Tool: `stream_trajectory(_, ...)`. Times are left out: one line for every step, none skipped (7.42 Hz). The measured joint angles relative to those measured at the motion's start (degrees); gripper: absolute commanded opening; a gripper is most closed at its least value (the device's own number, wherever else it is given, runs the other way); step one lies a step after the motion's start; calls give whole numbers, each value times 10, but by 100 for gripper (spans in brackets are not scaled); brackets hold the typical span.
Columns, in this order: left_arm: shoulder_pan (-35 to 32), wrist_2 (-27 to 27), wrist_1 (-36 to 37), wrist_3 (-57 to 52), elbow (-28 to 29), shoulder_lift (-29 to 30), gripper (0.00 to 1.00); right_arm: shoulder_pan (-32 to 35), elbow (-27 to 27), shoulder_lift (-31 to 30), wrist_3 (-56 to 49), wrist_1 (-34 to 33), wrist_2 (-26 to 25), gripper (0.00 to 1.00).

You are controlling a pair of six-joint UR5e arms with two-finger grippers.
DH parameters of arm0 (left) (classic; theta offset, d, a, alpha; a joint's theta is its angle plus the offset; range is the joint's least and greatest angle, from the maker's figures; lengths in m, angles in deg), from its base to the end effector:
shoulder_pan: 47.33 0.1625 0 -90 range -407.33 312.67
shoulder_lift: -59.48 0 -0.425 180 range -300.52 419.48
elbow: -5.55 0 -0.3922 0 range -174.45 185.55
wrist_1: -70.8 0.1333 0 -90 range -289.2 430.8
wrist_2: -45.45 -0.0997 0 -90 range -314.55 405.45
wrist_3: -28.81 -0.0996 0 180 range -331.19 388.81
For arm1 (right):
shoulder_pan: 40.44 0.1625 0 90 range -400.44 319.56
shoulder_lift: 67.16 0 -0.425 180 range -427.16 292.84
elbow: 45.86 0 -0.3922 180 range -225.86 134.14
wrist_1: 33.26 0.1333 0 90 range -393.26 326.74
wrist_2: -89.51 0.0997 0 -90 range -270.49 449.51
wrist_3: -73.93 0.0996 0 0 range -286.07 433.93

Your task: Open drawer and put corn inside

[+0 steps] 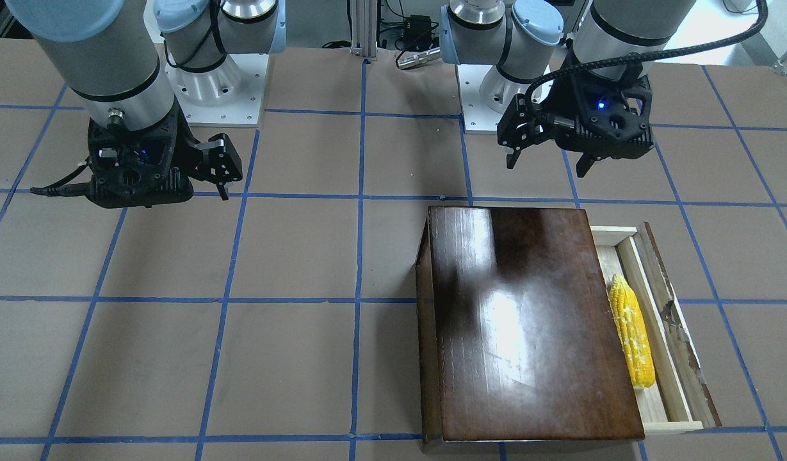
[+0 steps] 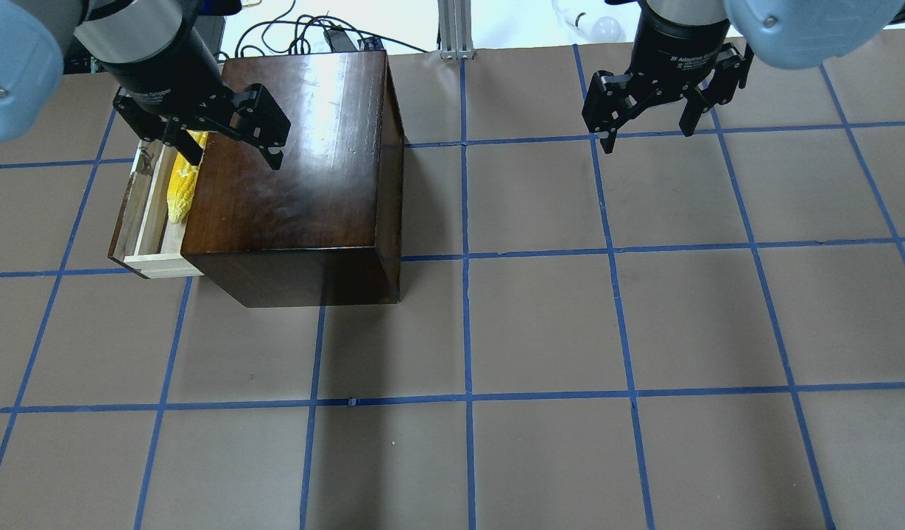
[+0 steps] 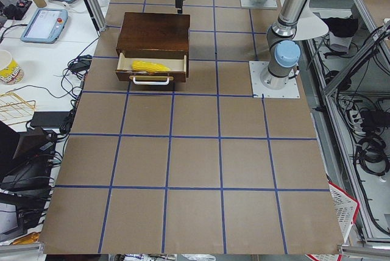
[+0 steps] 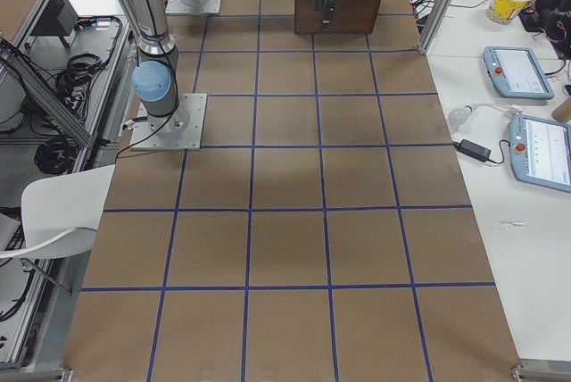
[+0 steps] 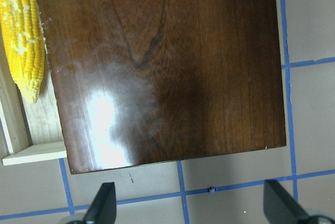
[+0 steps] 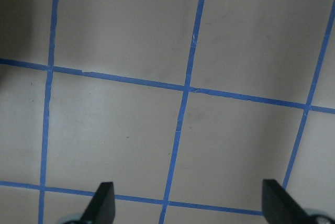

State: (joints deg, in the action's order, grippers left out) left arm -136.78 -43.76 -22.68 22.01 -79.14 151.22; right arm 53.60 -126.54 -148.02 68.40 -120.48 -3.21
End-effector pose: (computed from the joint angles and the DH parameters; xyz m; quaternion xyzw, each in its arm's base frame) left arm -0.1298 -0.5055 0.5123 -0.0545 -0.9985 0.0012 0.0068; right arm 0.1673 -0.5444 0.4794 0.0839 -0.9959 -0.0230 0.0234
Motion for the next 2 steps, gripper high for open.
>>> stream_trajectory(1, -1, -2, 0, 1, 0, 100, 0, 0, 0, 0, 0, 0, 100)
stream_trajectory(1, -2, -2, 0, 2, -1, 100, 0, 0, 0, 0, 0, 0, 100)
